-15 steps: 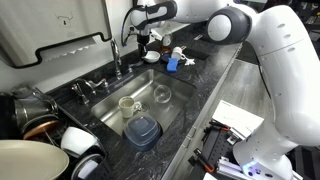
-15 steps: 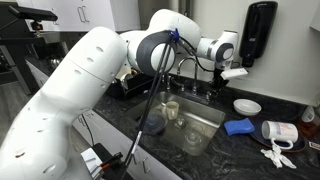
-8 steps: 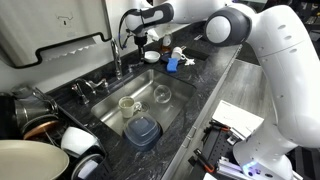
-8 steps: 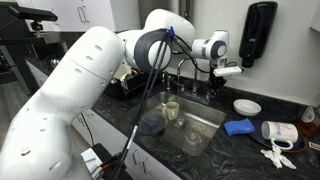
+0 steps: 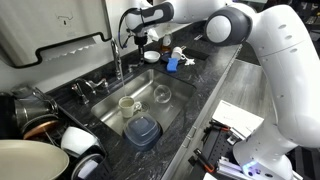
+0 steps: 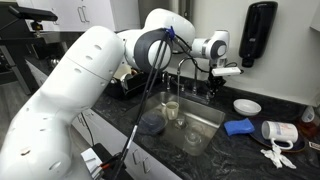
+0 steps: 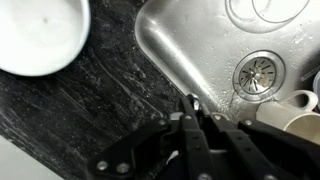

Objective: Open the faucet then close the faucet

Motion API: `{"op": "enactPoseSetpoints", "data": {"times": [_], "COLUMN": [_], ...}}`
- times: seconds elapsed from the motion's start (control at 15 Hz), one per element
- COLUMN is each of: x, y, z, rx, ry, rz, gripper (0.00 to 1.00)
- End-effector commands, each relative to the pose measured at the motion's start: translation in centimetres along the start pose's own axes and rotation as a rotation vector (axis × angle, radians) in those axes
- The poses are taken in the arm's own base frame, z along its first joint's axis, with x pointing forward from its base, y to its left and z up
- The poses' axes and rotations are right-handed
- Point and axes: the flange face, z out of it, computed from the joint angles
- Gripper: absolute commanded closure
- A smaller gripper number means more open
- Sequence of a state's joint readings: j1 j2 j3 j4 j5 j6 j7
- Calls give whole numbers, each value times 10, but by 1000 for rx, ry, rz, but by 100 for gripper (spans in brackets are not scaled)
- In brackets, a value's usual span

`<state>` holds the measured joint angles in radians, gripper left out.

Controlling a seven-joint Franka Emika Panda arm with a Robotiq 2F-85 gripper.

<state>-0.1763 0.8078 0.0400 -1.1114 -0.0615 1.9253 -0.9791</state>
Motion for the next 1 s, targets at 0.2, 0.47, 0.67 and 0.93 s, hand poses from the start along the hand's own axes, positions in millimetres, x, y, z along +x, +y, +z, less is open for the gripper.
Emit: {"op": "enactPoseSetpoints", "data": {"times": [0.2, 0.47, 0.67, 0.93], "x": [31, 36, 58, 66], "y": [-40, -45, -63, -72], "z": [-4, -9, -24, -47], "rx": [119, 70, 29, -51], "ry": [41, 1, -5, -30], "rz": [-29, -38, -80, -64], "gripper": [98, 60, 38, 11]}}
